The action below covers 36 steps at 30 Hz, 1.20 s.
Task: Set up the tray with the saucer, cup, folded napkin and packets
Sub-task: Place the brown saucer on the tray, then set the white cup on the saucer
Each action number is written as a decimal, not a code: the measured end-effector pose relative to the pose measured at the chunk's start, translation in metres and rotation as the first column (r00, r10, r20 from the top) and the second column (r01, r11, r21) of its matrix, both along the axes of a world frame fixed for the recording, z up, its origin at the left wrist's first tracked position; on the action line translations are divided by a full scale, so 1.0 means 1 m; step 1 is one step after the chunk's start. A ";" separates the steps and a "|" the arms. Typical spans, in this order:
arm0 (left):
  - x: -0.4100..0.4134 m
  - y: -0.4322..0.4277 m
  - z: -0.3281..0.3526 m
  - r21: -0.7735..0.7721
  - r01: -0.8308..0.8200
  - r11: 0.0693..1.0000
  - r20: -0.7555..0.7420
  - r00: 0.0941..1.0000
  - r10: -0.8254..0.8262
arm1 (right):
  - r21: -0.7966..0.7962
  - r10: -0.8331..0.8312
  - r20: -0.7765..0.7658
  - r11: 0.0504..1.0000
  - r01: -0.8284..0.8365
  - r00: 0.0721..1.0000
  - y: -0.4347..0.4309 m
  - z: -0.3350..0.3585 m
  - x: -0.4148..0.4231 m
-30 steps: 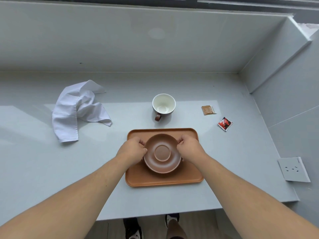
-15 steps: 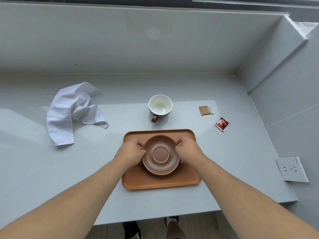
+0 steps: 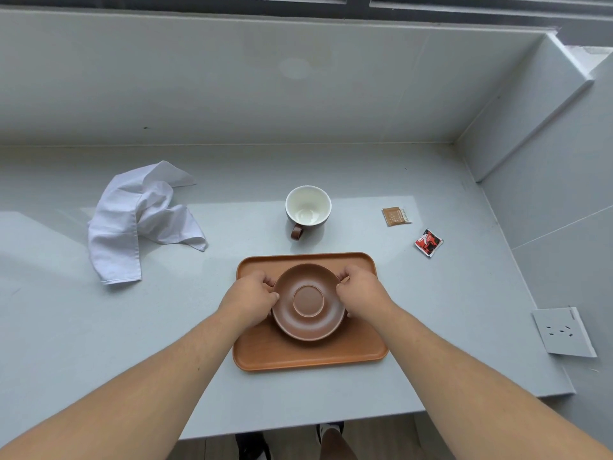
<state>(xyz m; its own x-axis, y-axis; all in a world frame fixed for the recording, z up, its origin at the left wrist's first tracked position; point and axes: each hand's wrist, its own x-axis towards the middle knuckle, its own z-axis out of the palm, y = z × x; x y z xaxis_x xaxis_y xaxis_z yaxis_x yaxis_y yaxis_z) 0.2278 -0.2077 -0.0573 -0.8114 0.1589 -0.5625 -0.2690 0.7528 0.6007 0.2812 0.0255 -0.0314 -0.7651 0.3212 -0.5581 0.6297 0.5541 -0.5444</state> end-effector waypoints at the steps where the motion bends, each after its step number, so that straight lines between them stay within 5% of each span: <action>1: 0.000 0.000 -0.001 0.003 0.000 1.000 0.002 1.000 0.000 | -0.002 -0.001 0.002 1.000 0.001 1.000 0.000 0.000 0.000; 16: 0.000 0.003 0.005 -0.030 0.029 0.999 -0.015 0.999 -0.029 | 0.010 0.018 0.032 1.000 -0.019 0.999 0.003 -0.002 -0.001; 36: -0.059 0.041 0.026 0.019 -0.065 0.998 -0.084 0.994 0.066 | 0.101 0.105 -0.151 0.991 -0.090 0.983 0.033 0.030 -0.110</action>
<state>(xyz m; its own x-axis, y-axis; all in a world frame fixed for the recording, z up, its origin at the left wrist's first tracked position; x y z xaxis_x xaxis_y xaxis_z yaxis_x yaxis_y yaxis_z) 0.1688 -0.1665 -0.0311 -0.8650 0.1126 -0.4889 -0.2648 0.7253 0.6355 0.1712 0.0584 -0.0013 -0.8705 0.2862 -0.4003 0.4817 0.6618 -0.5744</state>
